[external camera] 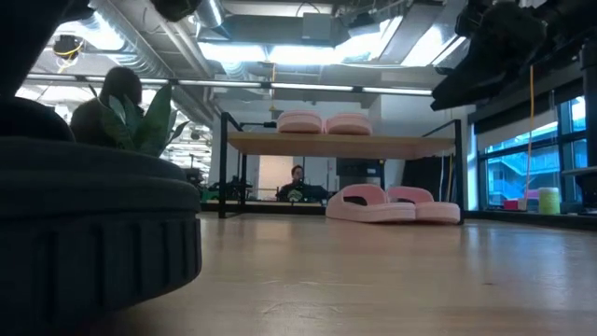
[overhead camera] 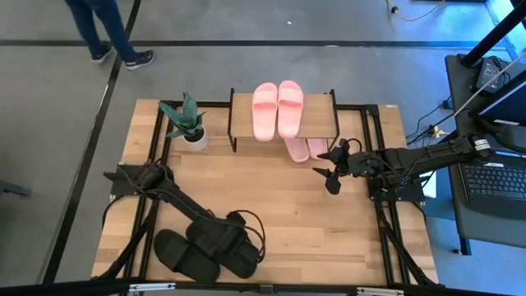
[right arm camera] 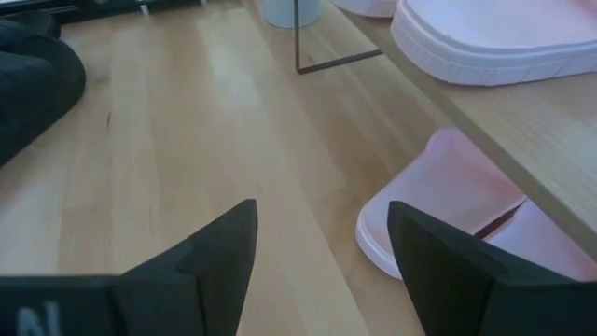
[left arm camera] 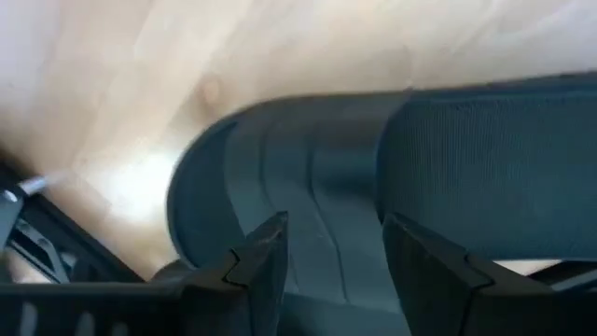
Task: Pick and place slides into the shelf
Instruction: Put the black slipper under the shelf
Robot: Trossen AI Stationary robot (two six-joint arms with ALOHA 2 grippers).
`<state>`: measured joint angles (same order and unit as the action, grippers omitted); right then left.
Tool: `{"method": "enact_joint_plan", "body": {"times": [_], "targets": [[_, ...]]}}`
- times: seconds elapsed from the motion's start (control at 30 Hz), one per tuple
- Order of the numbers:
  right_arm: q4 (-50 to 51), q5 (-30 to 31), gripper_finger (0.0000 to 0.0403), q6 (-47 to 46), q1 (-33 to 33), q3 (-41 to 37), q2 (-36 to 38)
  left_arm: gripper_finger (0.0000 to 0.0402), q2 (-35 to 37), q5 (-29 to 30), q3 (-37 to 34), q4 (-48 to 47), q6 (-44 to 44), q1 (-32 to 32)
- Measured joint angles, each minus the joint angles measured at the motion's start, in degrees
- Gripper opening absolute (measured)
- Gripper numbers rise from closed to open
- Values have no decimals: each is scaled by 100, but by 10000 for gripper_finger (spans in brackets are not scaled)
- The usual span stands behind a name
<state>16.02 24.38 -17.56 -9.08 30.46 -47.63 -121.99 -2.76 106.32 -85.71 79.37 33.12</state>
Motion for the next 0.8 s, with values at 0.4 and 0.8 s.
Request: {"method": "enact_joint_plan", "body": {"times": [0.4, 0.8], "targets": [[66, 0, 242, 4, 0, 2, -1, 166, -224, -135, 0, 148, -162, -37], [92, 2, 242, 5, 0, 2, -1, 166, -235, -175, -17, -424, 127, -60]]}}
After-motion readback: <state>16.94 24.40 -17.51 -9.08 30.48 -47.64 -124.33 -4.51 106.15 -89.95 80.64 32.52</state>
